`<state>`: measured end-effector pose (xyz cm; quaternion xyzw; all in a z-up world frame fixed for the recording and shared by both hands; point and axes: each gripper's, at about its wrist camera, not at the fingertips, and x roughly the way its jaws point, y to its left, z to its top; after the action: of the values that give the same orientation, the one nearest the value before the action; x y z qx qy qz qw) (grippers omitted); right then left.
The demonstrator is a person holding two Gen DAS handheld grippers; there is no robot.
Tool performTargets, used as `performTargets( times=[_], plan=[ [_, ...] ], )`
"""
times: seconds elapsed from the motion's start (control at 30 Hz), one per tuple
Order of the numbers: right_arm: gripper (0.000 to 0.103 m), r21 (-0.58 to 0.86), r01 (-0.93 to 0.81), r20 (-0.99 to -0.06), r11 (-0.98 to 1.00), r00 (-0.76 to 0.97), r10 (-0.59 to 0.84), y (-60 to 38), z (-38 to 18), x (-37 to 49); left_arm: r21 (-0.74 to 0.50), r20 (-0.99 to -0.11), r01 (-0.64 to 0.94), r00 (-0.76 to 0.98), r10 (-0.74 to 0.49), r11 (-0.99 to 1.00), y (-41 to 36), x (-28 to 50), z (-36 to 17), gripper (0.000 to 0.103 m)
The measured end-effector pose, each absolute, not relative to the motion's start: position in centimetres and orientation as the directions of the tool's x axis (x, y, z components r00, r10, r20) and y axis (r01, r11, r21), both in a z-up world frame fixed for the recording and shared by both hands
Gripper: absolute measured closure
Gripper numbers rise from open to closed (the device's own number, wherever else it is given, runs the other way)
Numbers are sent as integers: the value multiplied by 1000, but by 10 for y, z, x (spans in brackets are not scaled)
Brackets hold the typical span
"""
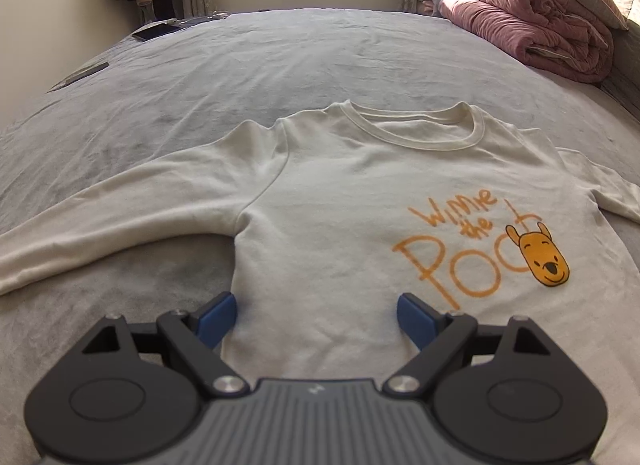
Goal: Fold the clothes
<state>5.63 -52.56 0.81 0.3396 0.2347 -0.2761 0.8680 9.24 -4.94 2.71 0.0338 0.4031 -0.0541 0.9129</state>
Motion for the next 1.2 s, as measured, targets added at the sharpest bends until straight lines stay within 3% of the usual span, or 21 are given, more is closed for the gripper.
performTargets(
  times=[0.1, 0.5, 0.83, 1.2],
  plan=[
    [84, 444, 624, -559, 643, 754, -345, -522, 10, 57, 22, -738, 127, 671, -70, 992, -50, 92, 26, 14],
    [89, 418, 548, -353, 724, 833, -426, -501, 50, 52, 19, -742, 130, 666, -73, 991, -48, 92, 26, 14],
    [95, 405, 660, -472, 633, 743, -474, -533, 24, 55, 14, -749, 125, 658, -72, 992, -45, 94, 23, 11],
    [95, 371, 669, -440, 644, 738, -513, -533, 34, 54, 26, -746, 129, 662, -67, 991, -46, 93, 22, 11]
  ],
)
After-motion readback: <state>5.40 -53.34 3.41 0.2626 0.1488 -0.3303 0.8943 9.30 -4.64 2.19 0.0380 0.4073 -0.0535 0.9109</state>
